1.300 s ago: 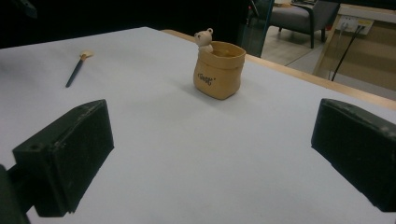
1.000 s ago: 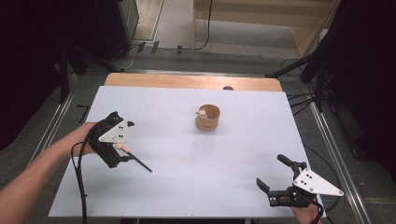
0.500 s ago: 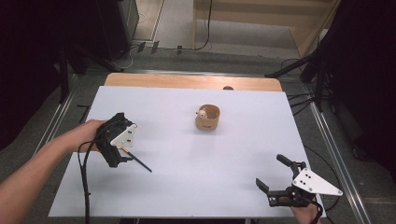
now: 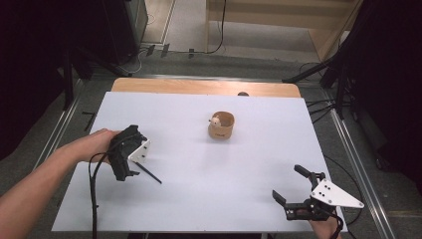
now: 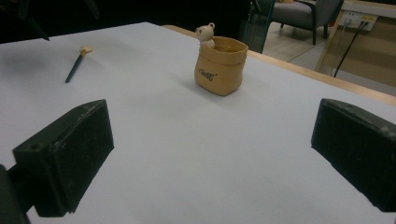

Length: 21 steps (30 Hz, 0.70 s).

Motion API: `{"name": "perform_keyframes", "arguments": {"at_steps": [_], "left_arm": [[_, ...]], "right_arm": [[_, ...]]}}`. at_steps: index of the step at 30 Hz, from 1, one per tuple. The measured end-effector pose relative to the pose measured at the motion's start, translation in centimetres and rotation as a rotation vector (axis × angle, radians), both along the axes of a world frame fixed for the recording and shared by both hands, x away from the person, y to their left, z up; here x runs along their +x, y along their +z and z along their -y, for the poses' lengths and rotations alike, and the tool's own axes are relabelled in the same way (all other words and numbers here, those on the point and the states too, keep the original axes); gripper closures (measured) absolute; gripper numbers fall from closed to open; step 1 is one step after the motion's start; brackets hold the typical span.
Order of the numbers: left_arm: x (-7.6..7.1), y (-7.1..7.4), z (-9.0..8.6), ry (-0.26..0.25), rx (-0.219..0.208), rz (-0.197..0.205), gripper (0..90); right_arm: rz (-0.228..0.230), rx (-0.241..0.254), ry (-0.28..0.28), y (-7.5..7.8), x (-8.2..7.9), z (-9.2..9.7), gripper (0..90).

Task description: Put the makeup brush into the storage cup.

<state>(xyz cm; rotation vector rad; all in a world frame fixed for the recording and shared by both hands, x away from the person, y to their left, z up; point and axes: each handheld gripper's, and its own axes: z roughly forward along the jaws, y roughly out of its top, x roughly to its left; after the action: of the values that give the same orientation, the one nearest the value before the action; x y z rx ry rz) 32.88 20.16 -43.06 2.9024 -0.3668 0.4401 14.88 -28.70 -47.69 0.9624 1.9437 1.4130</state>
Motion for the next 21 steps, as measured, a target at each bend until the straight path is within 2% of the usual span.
{"name": "perform_keyframes", "arguments": {"at_steps": [6, 8, 9, 10, 12, 17, 20, 21], "left_arm": [[0.2, -0.8, 0.4, -0.011, 0.049, -0.023, 1.2], [0.1, -1.1, 0.4, -0.016, 0.060, -0.025, 8.2], [0.1, -1.2, 0.5, -0.019, 0.070, -0.029, 8.2], [0.1, -1.4, 0.5, -0.021, 0.068, -0.029, 13.3], [0.1, -1.7, 0.5, -0.018, 0.085, -0.032, 13.7], [0.1, -1.9, 0.4, -0.022, 0.096, -0.033, 17.9], [0.1, -2.0, 0.3, -0.019, 0.093, -0.030, 31.6], [0.1, -2.0, 0.3, -0.026, 0.100, -0.027, 31.6]], "right_arm": [[-0.004, -0.005, 0.002, 0.0, 0.0, -0.1, 0.0], [-0.005, -0.004, 0.001, -0.1, 0.0, 0.0, 0.0], [-0.005, -0.004, 0.001, -0.1, 0.0, 0.0, 0.0], [-0.002, -0.005, 0.002, -0.1, 0.0, 0.0, 0.0], [-0.001, -0.007, 0.001, -0.1, 0.0, 0.0, 0.0], [-0.003, -0.008, 0.002, 0.0, 0.0, -0.1, 0.0], [-0.006, -0.008, 0.002, 0.0, 0.0, -0.1, 0.0], [-0.006, -0.008, 0.002, 0.0, 0.0, -0.1, 0.0]]}}
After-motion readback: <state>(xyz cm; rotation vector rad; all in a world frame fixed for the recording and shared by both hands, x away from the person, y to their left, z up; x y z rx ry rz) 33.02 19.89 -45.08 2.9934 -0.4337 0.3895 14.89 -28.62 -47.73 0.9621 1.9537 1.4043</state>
